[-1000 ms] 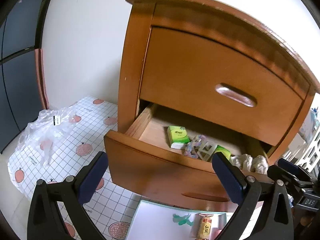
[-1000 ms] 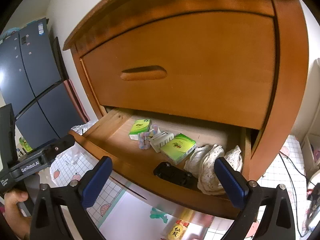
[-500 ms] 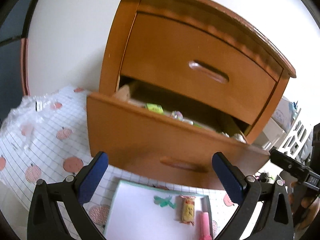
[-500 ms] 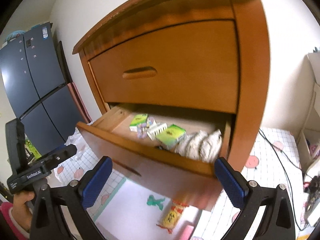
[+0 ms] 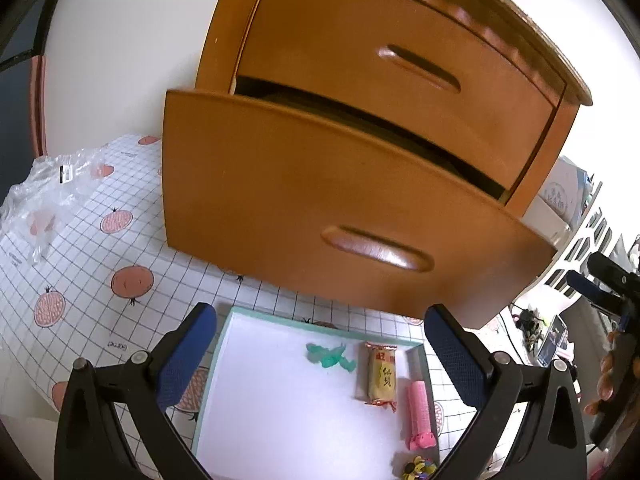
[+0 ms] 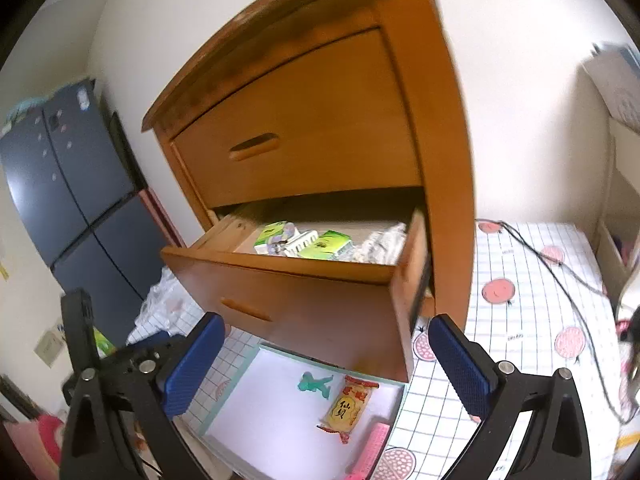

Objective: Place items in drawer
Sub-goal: 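Withdraw both tools from the drawer back over the tray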

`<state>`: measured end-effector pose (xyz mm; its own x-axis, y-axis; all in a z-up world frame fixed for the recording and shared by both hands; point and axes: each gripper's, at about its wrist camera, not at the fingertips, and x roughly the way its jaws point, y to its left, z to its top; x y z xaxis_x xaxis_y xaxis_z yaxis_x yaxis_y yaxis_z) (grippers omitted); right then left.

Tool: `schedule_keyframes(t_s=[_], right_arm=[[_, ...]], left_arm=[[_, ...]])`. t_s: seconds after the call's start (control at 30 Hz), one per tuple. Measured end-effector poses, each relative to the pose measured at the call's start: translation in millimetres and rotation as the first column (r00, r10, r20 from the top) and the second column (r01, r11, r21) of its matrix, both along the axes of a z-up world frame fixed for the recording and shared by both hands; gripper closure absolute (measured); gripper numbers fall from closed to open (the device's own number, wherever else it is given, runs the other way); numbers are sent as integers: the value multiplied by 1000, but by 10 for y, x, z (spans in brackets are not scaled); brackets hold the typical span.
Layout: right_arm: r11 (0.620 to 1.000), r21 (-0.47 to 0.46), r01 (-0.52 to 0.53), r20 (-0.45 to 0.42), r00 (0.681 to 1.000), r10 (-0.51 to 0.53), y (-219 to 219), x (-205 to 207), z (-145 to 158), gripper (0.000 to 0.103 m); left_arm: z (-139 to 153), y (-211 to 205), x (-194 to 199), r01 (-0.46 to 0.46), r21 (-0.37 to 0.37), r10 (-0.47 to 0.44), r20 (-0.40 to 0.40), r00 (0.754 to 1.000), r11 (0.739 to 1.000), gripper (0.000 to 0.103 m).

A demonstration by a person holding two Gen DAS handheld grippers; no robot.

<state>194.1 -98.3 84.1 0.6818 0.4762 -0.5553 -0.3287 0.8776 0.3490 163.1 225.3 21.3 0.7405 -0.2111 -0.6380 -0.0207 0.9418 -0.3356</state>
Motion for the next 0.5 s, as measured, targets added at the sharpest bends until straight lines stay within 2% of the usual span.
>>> schedule_keyframes(t_s=[0.3, 0.5], right_arm=[[1000, -13, 26, -11, 1000, -26, -69, -23, -138, 0], [998, -43, 50, -72, 996, -53, -55, -37, -309, 0]], left_arm=[[-161, -12, -30, 0, 26, 0, -9, 1000, 1000, 0], [-400, -40, -22, 24, 30, -21, -81, 996, 999, 0]])
